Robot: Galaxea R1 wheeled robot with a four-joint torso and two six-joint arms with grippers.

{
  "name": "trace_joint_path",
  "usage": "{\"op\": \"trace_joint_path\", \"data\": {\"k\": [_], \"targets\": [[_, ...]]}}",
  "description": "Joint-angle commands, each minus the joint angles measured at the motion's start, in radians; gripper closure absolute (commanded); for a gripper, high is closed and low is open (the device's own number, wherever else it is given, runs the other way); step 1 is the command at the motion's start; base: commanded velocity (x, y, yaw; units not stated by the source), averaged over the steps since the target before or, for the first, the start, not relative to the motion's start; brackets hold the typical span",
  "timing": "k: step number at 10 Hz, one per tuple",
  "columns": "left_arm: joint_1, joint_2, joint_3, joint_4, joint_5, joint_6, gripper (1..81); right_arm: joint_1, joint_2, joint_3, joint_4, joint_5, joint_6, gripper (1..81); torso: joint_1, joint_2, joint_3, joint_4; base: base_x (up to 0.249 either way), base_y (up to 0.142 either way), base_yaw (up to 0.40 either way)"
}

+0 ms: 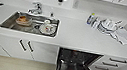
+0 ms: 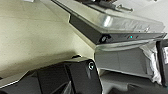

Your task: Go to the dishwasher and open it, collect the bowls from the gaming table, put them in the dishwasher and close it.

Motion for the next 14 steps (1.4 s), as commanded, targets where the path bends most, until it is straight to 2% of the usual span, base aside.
{"op": "trace_joint_path", "data": {"k": [1, 4, 5, 6, 8, 10, 11, 14], "targets": [[0.194, -0.088, 0.076, 0.21, -0.042, 0.048, 1.0, 0.15, -0.222, 0.205, 0.003, -0.018, 0.077, 81.1, 0.0, 0.0, 0.0, 0.0, 0.0, 0.0, 0.0], [0.389, 0.015, -0.107, 0.27, -0.05, 0.062, 1.0, 0.259, -0.297, 0.316, 0.003, -0.032, 0.114, 81.1, 0.0, 0.0, 0.0, 0.0, 0.0, 0.0, 0.0], [0.433, 0.043, -0.156, 0.27, -0.053, 0.062, 1.0, 0.301, -0.317, 0.336, 0.003, -0.049, 0.124, 81.1, 0.0, 0.0, 0.0, 0.0, 0.0, 0.0, 0.0], [0.469, 0.058, -0.21, 0.266, -0.099, 0.062, 1.0, 0.338, -0.338, 0.363, 0.004, -0.051, 0.131, 81.1, 0.0, 0.0, 0.0, 0.0, 0.0, 0.0, 0.0], [0.544, 0.069, -0.322, 0.266, -0.266, 0.061, 1.0, 0.419, -0.366, 0.405, 0.004, -0.052, 0.167, 81.1, 0.0, 0.0, 0.0, 0.0, 0.0, 0.0, 0.0], [0.604, 0.119, -0.45, 0.27, -0.329, 0.061, 1.0, 0.512, -0.337, 0.408, 0.001, -0.093, 0.205, 81.1, 0.0, 0.0, 0.0, 0.0, 0.0, 0.0, 0.0], [0.625, 0.158, -0.526, 0.27, -0.358, 0.062, 1.0, 0.56, -0.299, 0.399, 0.004, -0.127, 0.205, 81.1, 0.0, 0.0, 0.0, 0.0, 0.0, 0.0, 0.0], [0.673, 0.26, -0.742, 0.27, -0.475, 0.061, 1.0, 0.707, -0.167, 0.343, 0.003, -0.264, 0.255, 81.1, 0.0, 0.0, 0.0, 0.0, 0.0, 0.0, 0.0]]}}
